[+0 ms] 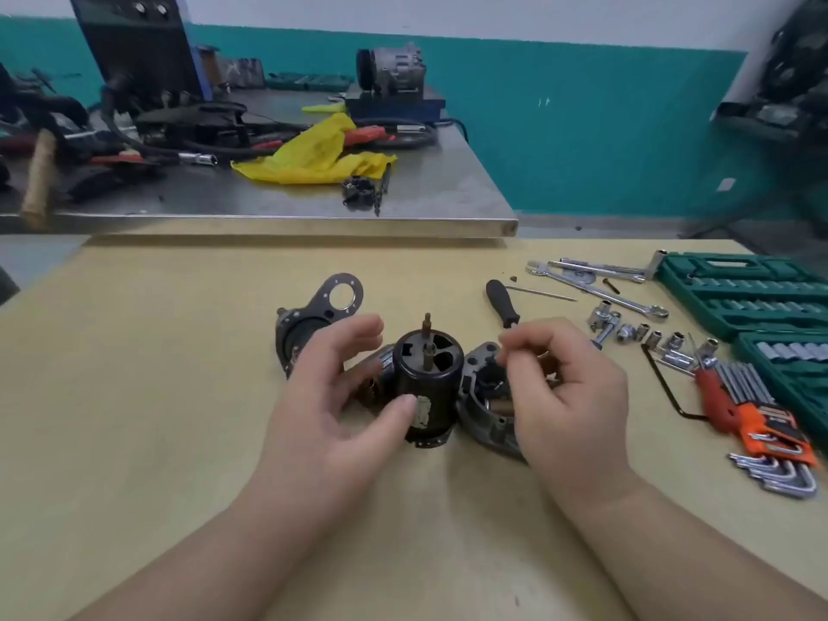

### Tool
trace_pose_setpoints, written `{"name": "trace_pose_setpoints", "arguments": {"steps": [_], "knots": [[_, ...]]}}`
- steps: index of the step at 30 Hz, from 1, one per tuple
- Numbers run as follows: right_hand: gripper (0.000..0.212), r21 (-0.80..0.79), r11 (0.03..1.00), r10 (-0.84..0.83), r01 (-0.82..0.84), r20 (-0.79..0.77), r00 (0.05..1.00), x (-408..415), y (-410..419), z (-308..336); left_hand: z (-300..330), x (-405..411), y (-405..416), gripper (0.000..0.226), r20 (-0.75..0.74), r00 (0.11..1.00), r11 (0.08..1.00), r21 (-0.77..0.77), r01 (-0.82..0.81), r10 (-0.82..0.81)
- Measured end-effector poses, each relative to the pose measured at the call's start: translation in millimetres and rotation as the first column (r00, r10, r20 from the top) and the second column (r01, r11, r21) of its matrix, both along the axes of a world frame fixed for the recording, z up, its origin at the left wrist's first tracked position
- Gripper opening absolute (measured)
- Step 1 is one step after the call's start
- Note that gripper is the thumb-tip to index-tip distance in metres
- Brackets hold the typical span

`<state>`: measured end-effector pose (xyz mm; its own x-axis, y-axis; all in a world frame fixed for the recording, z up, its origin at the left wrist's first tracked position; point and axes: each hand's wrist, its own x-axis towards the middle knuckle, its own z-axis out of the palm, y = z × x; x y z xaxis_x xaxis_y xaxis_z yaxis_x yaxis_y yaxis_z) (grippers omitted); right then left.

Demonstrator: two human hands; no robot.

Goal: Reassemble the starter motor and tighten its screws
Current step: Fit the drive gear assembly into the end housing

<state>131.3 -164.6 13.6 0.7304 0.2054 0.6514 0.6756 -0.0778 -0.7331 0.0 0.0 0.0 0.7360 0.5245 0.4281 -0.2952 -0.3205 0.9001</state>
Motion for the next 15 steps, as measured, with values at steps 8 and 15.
{"name": "trace_pose_setpoints", "arguments": {"steps": [8,15], "knots": [[0.021,-0.161,0.987,0.055,-0.02,0.218,0.974,-8.2,6.5,-8.3,3.9,19.8,-10.0,0.08,-0.191,0.981,0.998,0.066,0.003,0.01],[0.021,-0.235,0.965,0.154,-0.114,0.161,0.975,-14.3,10.0,-9.5,7.7,17.6,-11.9,0.078,-0.219,0.975,0.994,0.108,-0.022,0.045]]}}
